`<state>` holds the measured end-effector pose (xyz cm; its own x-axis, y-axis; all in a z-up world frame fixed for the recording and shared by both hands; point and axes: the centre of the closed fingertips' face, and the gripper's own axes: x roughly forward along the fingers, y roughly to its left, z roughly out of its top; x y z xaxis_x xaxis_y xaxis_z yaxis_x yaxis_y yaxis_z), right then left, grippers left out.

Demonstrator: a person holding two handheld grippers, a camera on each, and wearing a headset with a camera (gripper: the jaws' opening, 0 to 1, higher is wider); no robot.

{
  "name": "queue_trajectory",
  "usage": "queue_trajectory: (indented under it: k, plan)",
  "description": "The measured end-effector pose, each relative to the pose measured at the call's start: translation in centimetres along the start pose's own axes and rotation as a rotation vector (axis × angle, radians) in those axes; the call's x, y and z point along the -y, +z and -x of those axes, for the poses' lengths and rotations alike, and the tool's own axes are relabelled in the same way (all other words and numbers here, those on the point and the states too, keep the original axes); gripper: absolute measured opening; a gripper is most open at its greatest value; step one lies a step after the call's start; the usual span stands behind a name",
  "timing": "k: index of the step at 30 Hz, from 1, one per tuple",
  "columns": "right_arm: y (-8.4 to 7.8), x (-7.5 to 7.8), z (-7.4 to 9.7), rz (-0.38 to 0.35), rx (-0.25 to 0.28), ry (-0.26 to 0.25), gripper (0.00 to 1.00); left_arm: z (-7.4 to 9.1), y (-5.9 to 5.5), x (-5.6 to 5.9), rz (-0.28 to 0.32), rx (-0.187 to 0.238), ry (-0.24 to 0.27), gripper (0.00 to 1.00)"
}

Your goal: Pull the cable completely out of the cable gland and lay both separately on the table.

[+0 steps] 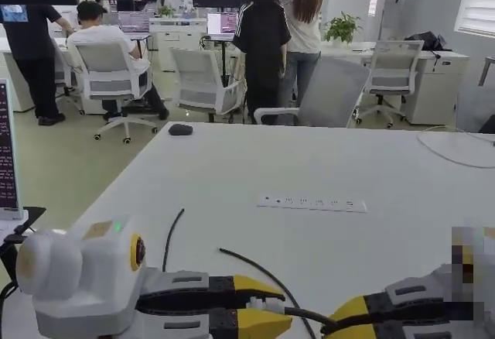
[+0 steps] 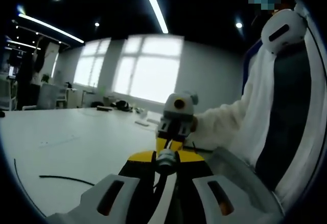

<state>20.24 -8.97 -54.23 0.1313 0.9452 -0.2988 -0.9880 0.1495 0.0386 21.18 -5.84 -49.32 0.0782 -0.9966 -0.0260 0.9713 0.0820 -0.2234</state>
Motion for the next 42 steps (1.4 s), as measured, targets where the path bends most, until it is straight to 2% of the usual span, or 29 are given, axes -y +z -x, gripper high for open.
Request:
queue_trajectory:
  k: [4,10,17,21,23,26,28,33,37,38,42]
  plan:
    - [-1.6,0.5,1.1,-0.011,-0.033,-0.034,0.02,0.2,0.0,-0.2,0.011,0.006,0.006,0.16]
    - [-3.0,1.0,2.0,-0.018,-0.064,-0.058,0.02,0.1,0.0,-0.4,0.03,0.004,0.003,0.16]
    - [-2.9,1.2,2.2,-0.022,-0.062,-0.073,0.02,-0.2,-0.1,-0.6,0.055,-0.01,0.008,0.16]
    - [-2.1,1.2,2.4,0.022,-0.073,-0.084,0.03,-0.4,0.2,-0.7,0.039,-0.003,0.02,0.16]
    - [-1.5,1.2,2.4,0.038,-0.072,-0.088,0.07,-0.5,0.4,-0.7,0.041,0.004,0.017,0.16]
    - [0.3,1.0,2.1,0.067,-0.048,-0.086,0.15,-1.0,0.5,-0.6,0.029,-0.002,0.013,0.16]
    - [1.6,0.7,1.7,0.099,-0.034,-0.077,0.15,-1.3,0.3,-0.4,0.02,-0.011,0.007,0.16]
    - [4.4,0.2,0.4,0.119,0.025,-0.061,0.15,-1.9,0.0,-0.2,0.01,-0.029,-0.006,0.16]
    - [5.2,0.1,-0.5,0.132,0.033,-0.045,0.13,-2.0,0.2,-0.2,0.002,-0.027,-0.006,0.16]
    - [5.0,0.1,-0.4,0.139,0.02,-0.043,0.11,-2.0,0.2,-0.2,-0.001,-0.026,-0.002,0.16]
    - [5.3,0.0,-0.5,0.13,0.042,-0.032,0.04,-1.7,0.8,-0.6,0.003,-0.004,0.008,0.16]
